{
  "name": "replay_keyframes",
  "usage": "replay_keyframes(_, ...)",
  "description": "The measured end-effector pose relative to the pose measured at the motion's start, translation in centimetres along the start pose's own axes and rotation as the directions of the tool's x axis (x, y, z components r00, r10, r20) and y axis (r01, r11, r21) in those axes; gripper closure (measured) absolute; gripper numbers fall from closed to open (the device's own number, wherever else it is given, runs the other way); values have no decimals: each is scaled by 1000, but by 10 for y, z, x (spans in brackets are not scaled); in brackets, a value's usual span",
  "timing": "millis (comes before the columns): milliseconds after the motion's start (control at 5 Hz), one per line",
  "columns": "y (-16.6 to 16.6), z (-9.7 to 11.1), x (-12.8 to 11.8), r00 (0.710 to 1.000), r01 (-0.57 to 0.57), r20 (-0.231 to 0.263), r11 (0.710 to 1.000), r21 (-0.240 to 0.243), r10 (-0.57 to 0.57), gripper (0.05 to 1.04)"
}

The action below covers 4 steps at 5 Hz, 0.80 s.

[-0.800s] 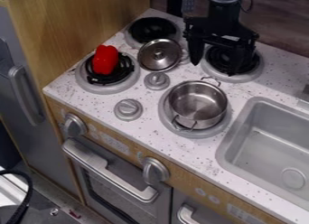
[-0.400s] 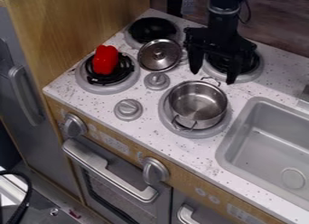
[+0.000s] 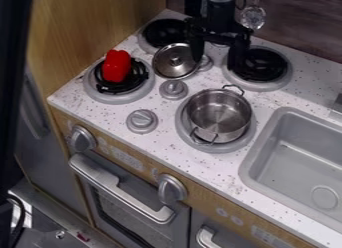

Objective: Put the lead on the sufuria on the left burner.

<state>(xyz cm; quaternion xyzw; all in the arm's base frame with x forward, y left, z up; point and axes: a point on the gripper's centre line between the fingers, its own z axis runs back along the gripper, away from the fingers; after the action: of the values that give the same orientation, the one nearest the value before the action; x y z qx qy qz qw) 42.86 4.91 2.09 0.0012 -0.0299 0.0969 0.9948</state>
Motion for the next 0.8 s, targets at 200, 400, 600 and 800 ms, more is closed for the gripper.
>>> replay_keyframes(200, 40, -18, 33, 997, -73, 29, 997, 19, 72, 85)
replay_keyframes(400, 74, -33, 52, 989, -142, 44, 990, 22, 141, 85)
replay_keyframes(600, 92, -42, 60, 985, -170, 43, 985, 12, 169, 85)
replay_keyframes(800, 99, -51, 58, 982, -189, 27, 982, -10, 189, 85)
